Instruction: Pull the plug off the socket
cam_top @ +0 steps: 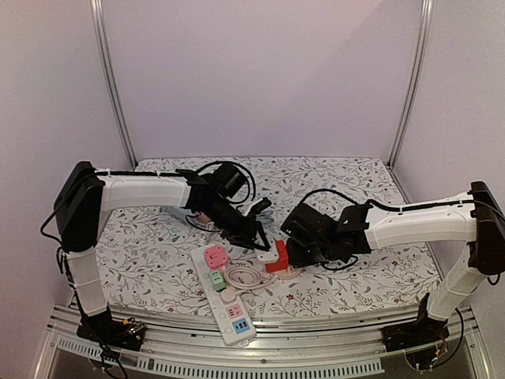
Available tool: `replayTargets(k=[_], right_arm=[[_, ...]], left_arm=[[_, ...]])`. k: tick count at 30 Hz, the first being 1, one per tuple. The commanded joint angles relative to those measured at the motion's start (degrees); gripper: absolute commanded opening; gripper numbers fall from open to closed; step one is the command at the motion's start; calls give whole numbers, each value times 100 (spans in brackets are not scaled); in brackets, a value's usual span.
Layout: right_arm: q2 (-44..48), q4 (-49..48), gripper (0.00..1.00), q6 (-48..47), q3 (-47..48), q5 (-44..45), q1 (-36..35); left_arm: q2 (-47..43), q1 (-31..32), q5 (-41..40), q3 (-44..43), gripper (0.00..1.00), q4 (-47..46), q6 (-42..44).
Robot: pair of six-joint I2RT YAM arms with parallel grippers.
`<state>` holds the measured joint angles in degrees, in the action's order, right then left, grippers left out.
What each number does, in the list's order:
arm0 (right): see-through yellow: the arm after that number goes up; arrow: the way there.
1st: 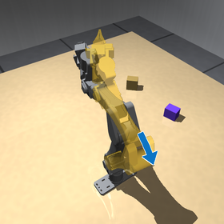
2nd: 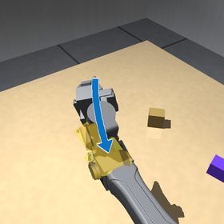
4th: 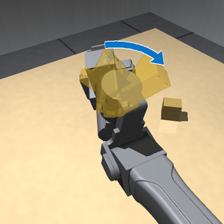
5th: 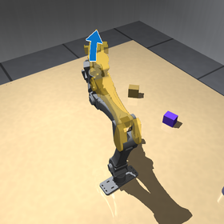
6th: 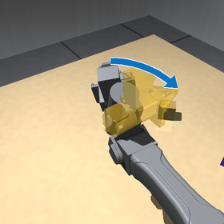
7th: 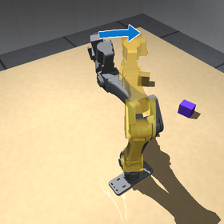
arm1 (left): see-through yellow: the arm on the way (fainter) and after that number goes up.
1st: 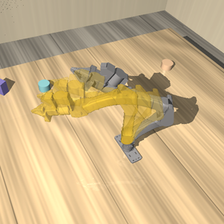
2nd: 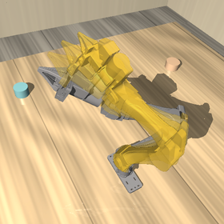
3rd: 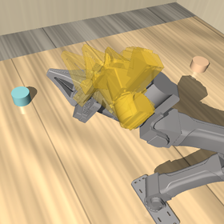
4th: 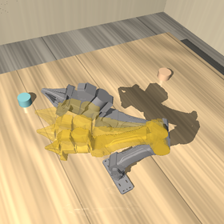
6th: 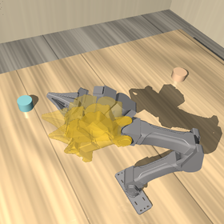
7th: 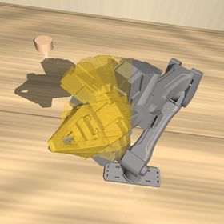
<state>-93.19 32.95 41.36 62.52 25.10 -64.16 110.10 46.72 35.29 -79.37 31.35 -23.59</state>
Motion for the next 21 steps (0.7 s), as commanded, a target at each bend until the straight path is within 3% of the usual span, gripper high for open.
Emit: replayTargets(k=[1, 8, 21], right_arm=[[250, -565, 29, 71, 233, -82, -137], [-321, 352, 29, -205, 1062, 713, -585], [-678, 667, 28, -274, 1442, 995, -804]], left_arm=[[358, 21, -658, 71, 38, 312, 114], [363, 21, -655, 62, 38, 316, 107], [360, 21, -644, 62, 38, 319, 117]])
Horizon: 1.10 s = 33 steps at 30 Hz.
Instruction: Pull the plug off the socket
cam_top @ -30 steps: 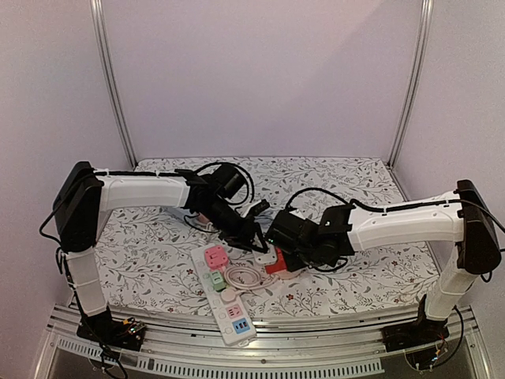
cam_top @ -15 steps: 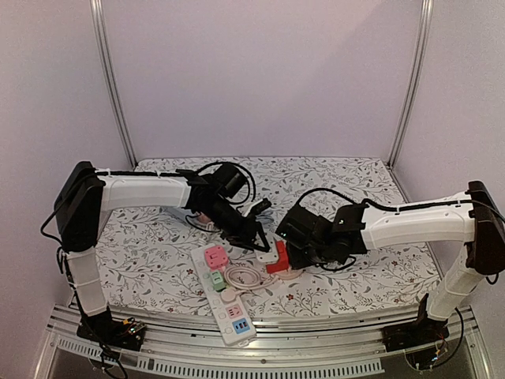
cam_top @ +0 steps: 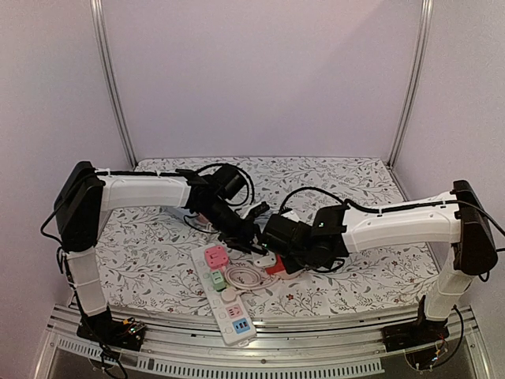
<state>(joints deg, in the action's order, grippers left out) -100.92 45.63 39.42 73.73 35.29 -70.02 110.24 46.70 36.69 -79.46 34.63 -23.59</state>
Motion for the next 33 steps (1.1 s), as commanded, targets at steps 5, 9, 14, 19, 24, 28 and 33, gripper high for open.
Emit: replayTargets(k=[5, 9, 14, 19, 24, 28, 33], right_arm=[[391, -962, 28, 39, -56, -448, -21], [889, -1697, 28, 222, -636, -1082, 273], [1144, -1887, 28, 251, -789, -1247, 375], [923, -1436, 27, 71, -452, -832, 203], [644, -1121, 26, 3, -179, -549, 57], [668, -1068, 26, 31, -206, -429, 55], [923, -805, 27, -9, -293, -45, 86]], left_arm=[[356, 24, -786, 71, 38, -12, 112], [358, 24, -795, 71, 38, -9, 117], [376, 23, -788, 62, 38, -5, 117], [380, 24, -786, 54, 38, -8, 115], [384, 23, -786, 49, 38, 6, 123], [383, 23, -787, 48, 38, 6, 119], [359, 23, -776, 45, 38, -4, 134]])
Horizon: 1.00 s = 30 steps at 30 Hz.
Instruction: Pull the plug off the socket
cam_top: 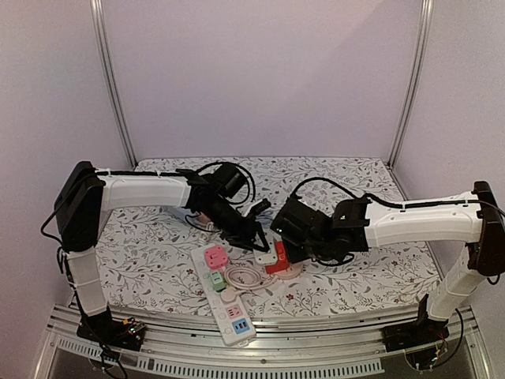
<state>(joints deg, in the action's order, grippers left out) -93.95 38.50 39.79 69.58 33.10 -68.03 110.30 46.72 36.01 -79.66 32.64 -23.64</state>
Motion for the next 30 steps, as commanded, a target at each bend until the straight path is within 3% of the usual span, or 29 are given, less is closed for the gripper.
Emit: replayTargets(k=[1, 8, 14, 21, 25, 30], right_arm=[[349, -36, 27, -50, 47, 208, -57], [1336, -31, 27, 159, -976, -118, 826], [2072, -537, 27, 175, -1991, -1063, 1822], [2438, -691, 30, 124, -2438, -1680, 2537], [2415, -688, 31, 82, -2500, -1802, 2723], [2276, -693, 36, 9, -2519, -1785, 2830]], left_arm=[[344, 21, -705, 64, 38, 186, 138], [300, 21, -692, 73, 38, 166, 132], [299, 19, -663, 81, 39, 156, 120], [279, 21, -638, 80, 43, 154, 127], [219, 17, -687, 83, 49, 151, 144], [67, 13, -718, 88, 64, 147, 230]])
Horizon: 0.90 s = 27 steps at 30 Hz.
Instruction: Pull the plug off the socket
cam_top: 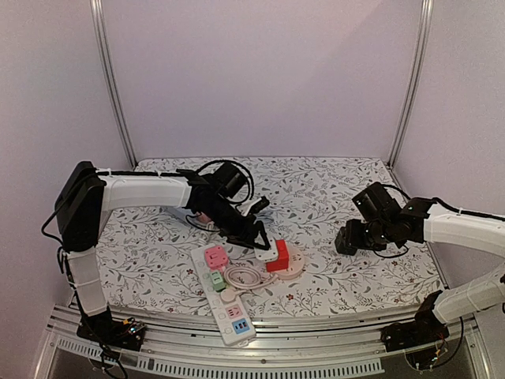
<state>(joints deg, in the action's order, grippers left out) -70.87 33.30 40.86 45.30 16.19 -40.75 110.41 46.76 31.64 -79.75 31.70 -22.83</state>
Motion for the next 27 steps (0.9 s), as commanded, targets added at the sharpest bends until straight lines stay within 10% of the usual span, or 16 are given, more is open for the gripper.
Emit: replayTargets(k=[1, 7, 27], right_arm=[[-72, -170, 36, -108, -94, -104, 125], [-299, -183, 46, -122, -65, -95, 166], [-534, -211, 80, -116, -144, 25, 351]], left_arm=[[18, 8, -281, 104, 68, 228, 156], [-188, 8, -281, 151, 81, 140, 205], [-605, -22, 36, 417, 79, -402, 115]])
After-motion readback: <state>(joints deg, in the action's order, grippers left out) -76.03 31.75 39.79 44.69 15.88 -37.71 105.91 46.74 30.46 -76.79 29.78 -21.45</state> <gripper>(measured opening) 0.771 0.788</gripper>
